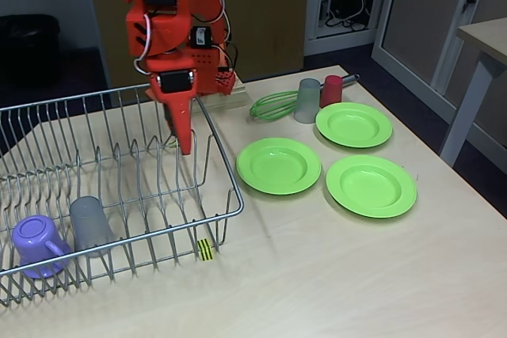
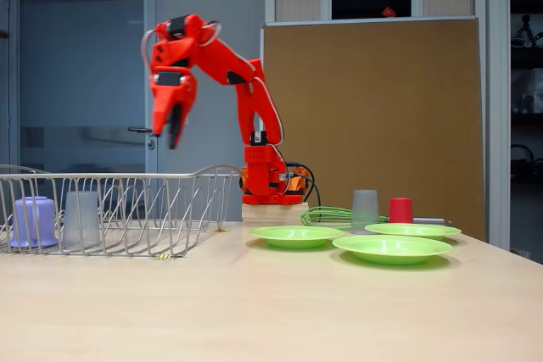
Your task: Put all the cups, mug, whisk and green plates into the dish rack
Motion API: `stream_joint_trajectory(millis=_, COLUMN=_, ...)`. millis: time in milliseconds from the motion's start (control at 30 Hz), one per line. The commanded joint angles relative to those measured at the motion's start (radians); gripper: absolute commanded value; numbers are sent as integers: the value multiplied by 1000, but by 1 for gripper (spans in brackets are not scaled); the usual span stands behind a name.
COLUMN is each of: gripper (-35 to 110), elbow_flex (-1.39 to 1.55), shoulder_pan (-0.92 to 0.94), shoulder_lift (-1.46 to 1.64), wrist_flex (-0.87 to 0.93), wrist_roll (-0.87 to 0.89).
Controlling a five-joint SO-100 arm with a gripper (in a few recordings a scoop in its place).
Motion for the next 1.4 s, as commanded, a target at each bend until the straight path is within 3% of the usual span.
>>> stream_joint_trajectory(millis=0, gripper=34, elbow_flex=181, shoulder_pan=-143, shoulder_lift=199, wrist_flex=-21, wrist_roll=193)
stream_joint_trajectory(millis=367, gripper=25, elbow_flex=601, shoulder_pan=-785, shoulder_lift=615, wrist_flex=-169, wrist_roll=956)
stream_joint_trajectory(millis=700, gripper=38, elbow_flex=854, shoulder_pan=-1318, shoulder_lift=723, wrist_flex=-262, wrist_roll=1571)
stream_joint_trajectory(millis=933, gripper=46, elbow_flex=1028, shoulder_pan=-1555, shoulder_lift=750, wrist_flex=-344, wrist_roll=1956)
stream_joint_trajectory(millis=1100, gripper=48, elbow_flex=1150, shoulder_pan=-1643, shoulder_lift=799, wrist_flex=-431, wrist_roll=2083)
stream_joint_trajectory(millis=1367, gripper=48, elbow_flex=1203, shoulder_pan=-1638, shoulder_lift=672, wrist_flex=-607, wrist_roll=2051)
